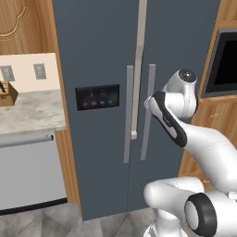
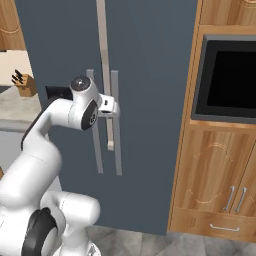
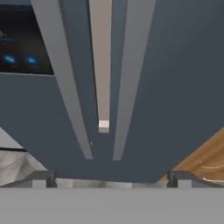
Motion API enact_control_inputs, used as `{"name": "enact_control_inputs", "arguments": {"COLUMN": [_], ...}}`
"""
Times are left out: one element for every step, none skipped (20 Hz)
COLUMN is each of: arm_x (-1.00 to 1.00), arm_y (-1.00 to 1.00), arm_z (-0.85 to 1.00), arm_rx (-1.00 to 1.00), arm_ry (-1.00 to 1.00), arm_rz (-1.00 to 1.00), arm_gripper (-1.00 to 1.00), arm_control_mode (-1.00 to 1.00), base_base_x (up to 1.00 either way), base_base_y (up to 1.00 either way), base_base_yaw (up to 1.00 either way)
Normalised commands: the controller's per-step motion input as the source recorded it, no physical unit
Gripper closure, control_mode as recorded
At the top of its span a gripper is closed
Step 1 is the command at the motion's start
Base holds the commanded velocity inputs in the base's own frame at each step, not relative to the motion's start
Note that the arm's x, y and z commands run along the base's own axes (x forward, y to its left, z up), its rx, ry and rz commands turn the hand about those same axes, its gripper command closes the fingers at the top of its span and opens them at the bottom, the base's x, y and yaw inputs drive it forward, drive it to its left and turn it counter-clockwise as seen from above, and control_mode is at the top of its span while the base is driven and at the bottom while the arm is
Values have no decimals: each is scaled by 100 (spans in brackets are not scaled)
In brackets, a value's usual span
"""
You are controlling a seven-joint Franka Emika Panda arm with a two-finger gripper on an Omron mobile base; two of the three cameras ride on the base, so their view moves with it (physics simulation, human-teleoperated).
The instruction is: Retrieve a lemon from the fridge and place it on the cutting board with the fish.
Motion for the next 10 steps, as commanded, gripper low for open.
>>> {"name": "enact_control_inputs", "arguments": {"arm_x": [34,38,39,44,51,42,30,28,30,39], "arm_y": [-11,-15,-14,-11,-1,0,0,0,0,0], "arm_z": [-11,-11,-8,-11,-14,-1,-1,-1,-3,-2], "arm_rx": [-5,-5,-3,-2,-1,0,0,0,0,0], "arm_ry": [0,0,0,0,0,-2,-5,-5,-7,-7], "arm_rz": [0,0,0,-1,-3,0,0,0,0,0], "arm_gripper": [-100,-100,-100,-100,-100,-100,-100,-100,-100,-100], "arm_control_mode": [-100,-100,-100,-100,-100,-100,-100,-100,-100,-100], "base_base_x": [0,0,0,0,0,0,0,0,0,0], "base_base_y": [0,0,0,0,0,0,0,0,0,0], "base_base_yaw": [0,0,0,0,0,0,0,0,0,0]}}
